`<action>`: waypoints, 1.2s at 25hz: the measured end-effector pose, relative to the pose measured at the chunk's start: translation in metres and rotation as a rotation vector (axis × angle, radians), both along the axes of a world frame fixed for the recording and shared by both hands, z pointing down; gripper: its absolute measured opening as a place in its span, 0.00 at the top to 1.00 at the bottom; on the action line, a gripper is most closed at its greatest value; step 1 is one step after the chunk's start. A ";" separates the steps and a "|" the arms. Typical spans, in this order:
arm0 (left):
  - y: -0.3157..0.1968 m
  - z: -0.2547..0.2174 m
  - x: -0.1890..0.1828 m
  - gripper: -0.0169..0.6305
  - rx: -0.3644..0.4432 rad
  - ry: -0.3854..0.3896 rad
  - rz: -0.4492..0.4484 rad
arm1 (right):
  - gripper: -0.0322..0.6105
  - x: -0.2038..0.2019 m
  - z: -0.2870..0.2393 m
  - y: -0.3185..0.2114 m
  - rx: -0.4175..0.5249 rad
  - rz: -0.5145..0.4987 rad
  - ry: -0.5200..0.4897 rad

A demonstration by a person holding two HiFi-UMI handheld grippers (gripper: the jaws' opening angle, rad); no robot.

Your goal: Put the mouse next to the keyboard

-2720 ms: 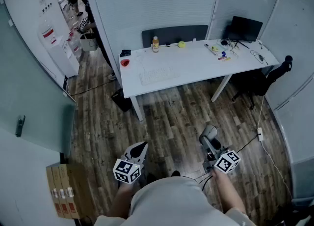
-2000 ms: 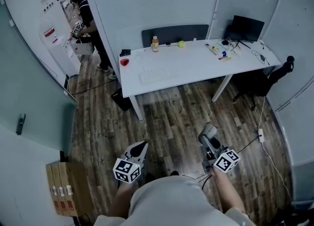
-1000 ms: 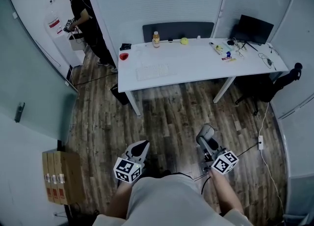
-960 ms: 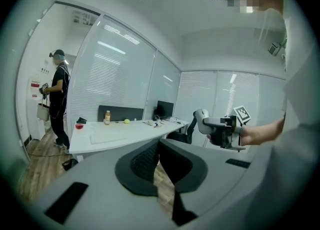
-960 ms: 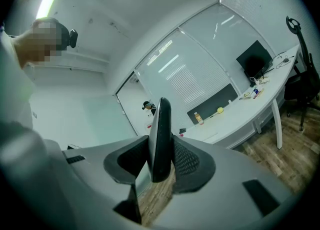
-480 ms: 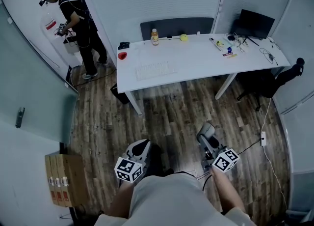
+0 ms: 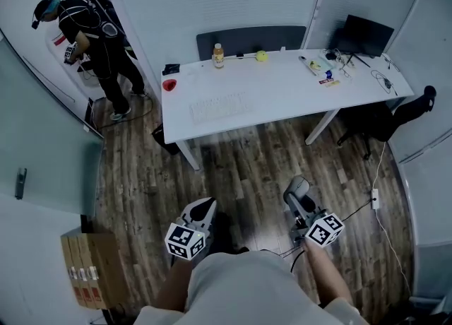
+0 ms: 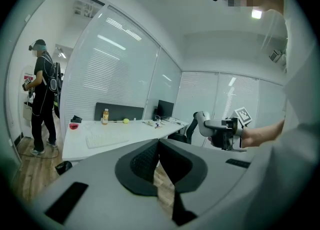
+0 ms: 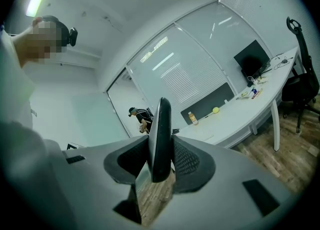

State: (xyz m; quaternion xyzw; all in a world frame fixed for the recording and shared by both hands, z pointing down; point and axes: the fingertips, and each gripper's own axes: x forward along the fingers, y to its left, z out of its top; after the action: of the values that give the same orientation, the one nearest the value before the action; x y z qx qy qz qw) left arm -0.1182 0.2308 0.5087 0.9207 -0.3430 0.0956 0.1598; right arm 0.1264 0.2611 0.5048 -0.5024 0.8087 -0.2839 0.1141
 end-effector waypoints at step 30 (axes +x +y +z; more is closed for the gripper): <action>-0.186 0.019 -0.041 0.95 -0.032 0.040 0.139 | 0.72 -0.056 -0.002 -0.156 -0.030 0.107 0.044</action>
State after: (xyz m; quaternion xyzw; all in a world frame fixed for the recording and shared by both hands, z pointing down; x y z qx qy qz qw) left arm -0.1590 0.0445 0.5279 0.9413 -0.2733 0.0938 0.1743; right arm 0.0706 0.1049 0.5025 -0.5527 0.7787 -0.2782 0.1035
